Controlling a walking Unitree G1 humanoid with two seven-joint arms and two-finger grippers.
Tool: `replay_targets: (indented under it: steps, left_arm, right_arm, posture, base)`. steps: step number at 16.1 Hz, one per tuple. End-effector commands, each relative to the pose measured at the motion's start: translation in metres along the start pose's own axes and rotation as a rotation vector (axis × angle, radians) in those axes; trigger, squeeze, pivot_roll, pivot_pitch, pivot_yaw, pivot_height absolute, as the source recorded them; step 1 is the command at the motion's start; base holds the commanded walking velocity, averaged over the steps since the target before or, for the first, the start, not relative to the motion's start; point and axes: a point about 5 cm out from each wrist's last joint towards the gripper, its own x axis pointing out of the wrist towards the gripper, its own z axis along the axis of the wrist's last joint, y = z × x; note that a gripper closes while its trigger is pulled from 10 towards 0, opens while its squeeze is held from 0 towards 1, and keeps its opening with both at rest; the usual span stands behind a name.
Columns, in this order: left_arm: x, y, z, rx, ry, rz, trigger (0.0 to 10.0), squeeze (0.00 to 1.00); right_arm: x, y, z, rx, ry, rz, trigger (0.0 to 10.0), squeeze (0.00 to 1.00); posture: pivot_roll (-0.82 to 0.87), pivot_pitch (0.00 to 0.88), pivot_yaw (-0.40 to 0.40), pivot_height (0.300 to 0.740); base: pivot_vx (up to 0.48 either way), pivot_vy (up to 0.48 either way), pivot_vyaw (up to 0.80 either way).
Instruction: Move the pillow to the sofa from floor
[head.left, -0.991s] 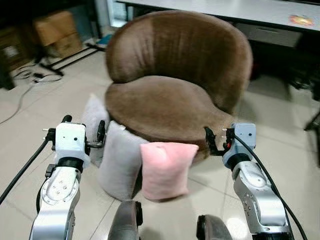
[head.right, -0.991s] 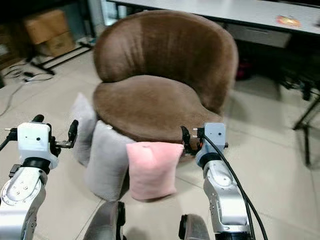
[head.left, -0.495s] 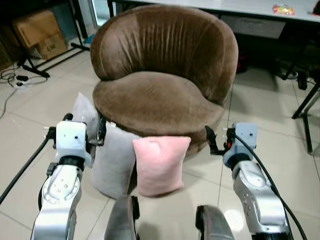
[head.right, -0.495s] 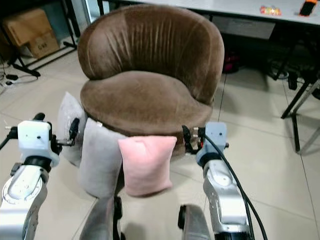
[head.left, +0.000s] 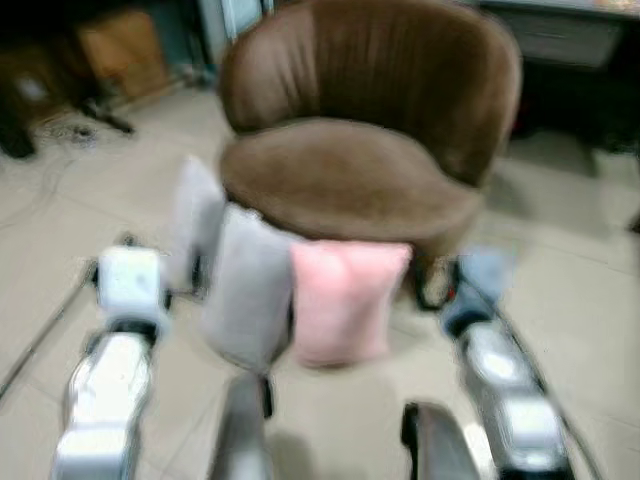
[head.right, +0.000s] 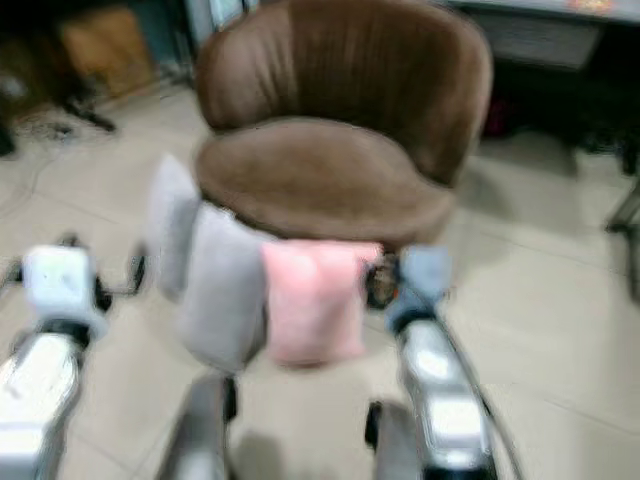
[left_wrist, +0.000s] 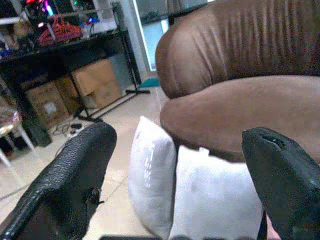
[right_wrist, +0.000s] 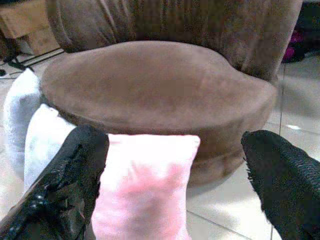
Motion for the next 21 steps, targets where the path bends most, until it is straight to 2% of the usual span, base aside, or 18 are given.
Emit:
replay_targets:
  steps: [1, 18, 21]
  left_arm:
    - [0.0021, -0.0076, 0.0055, -0.018, -0.025, -0.031, 10.0, 0.00]
    - [0.0029, -0.0077, 0.0037, -0.011, -0.015, -0.040, 10.0, 0.00]
    - [0.0028, -0.0066, 0.0040, -0.012, -0.017, -0.042, 10.0, 0.00]
  right_arm:
    - [0.0000, -0.0106, 0.0073, -0.014, -0.029, -0.033, 10.0, 0.00]
    - [0.0014, -0.0128, 0.0068, -0.018, -0.027, -0.052, 10.0, 0.00]
    - [0.0025, -0.0115, 0.0079, -0.057, -0.030, -0.040, 10.0, 0.00]
  posture:
    - [-0.03, 0.000, 0.036, 0.542]
    - [-0.02, 0.000, 0.038, 0.542]
    - [-0.02, 0.000, 0.040, 0.542]
  base:
    - [0.315, 0.000, 0.00]
    - [0.308, 0.000, 0.00]
    - [0.301, 0.000, 0.00]
